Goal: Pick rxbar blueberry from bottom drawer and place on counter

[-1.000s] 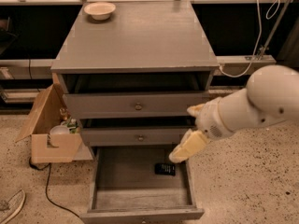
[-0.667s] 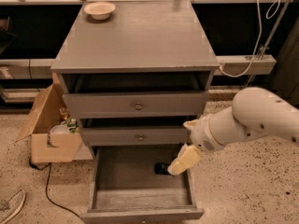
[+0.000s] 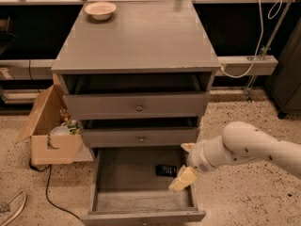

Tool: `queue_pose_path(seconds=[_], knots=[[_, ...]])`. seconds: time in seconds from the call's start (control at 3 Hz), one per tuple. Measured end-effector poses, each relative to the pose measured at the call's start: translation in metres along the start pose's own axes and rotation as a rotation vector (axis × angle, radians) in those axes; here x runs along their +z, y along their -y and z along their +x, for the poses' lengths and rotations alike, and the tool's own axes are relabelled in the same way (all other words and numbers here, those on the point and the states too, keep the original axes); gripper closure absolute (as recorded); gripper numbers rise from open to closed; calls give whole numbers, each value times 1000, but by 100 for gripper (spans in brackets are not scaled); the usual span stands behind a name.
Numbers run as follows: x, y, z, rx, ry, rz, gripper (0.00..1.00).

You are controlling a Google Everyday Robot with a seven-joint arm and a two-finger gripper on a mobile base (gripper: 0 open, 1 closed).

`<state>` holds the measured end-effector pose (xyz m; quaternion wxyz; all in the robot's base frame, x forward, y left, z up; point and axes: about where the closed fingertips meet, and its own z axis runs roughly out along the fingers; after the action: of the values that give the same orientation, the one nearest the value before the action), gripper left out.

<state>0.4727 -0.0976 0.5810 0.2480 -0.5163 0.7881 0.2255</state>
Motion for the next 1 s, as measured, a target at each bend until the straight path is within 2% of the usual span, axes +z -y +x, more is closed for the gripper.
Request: queue_pose_path(seconds=[0.33, 0.67, 1.0], knots=[[50, 20, 43, 23, 102, -54, 0], [50, 20, 43, 23, 102, -54, 0], [71, 30, 62, 4, 77, -55, 0]])
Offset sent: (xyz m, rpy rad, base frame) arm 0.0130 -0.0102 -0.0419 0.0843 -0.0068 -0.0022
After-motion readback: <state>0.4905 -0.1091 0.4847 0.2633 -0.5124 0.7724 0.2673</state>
